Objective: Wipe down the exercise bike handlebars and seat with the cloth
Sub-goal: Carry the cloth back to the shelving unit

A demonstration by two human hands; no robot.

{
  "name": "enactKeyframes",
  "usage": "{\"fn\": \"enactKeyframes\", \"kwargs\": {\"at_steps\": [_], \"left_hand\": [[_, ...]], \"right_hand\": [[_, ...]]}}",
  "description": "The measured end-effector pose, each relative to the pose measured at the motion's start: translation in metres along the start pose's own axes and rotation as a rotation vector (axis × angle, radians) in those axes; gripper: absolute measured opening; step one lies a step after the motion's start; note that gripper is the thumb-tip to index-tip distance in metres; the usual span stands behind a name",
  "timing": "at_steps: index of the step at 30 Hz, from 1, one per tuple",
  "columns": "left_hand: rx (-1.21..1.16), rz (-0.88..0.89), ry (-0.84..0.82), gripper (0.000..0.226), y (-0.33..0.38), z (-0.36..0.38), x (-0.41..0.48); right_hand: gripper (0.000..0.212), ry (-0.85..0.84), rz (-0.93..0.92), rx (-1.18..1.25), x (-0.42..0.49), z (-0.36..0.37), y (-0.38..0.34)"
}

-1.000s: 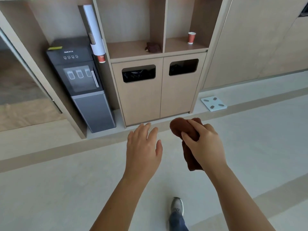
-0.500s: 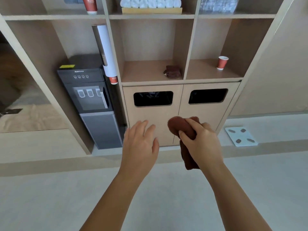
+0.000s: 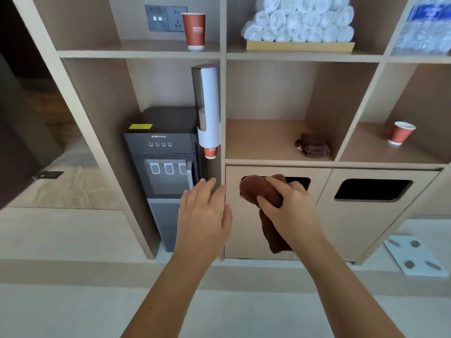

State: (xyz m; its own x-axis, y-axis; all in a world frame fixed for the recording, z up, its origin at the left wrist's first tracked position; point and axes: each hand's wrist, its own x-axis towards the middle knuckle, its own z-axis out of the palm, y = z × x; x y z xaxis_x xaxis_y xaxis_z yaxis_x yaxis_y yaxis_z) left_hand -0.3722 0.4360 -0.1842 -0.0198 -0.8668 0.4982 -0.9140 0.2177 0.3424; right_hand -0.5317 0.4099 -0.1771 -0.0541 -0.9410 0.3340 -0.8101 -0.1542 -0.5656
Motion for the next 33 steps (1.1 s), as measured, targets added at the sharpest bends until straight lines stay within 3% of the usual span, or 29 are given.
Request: {"fn": "enactKeyframes", "kwargs": {"at_steps": [9, 24, 33], "left_hand": [[0.086, 0.066, 0.095, 0.034, -0.144, -0.037, 0.138], [0.167, 0.134, 0.285, 0.032, -0.221, -0.059, 0.315], [0.203, 0.164, 0.385, 0.034, -0.29, -0.093, 0.377]], "right_hand": [[0.04, 0.063, -0.081, 0.079, 0.141, 0.086, -0.12], [0.04, 0.146, -0.347, 0.096, 0.315, 0.11, -0.215], [0.041, 0.208, -0.442, 0.115, 0.381, 0.123, -0.294]]}}
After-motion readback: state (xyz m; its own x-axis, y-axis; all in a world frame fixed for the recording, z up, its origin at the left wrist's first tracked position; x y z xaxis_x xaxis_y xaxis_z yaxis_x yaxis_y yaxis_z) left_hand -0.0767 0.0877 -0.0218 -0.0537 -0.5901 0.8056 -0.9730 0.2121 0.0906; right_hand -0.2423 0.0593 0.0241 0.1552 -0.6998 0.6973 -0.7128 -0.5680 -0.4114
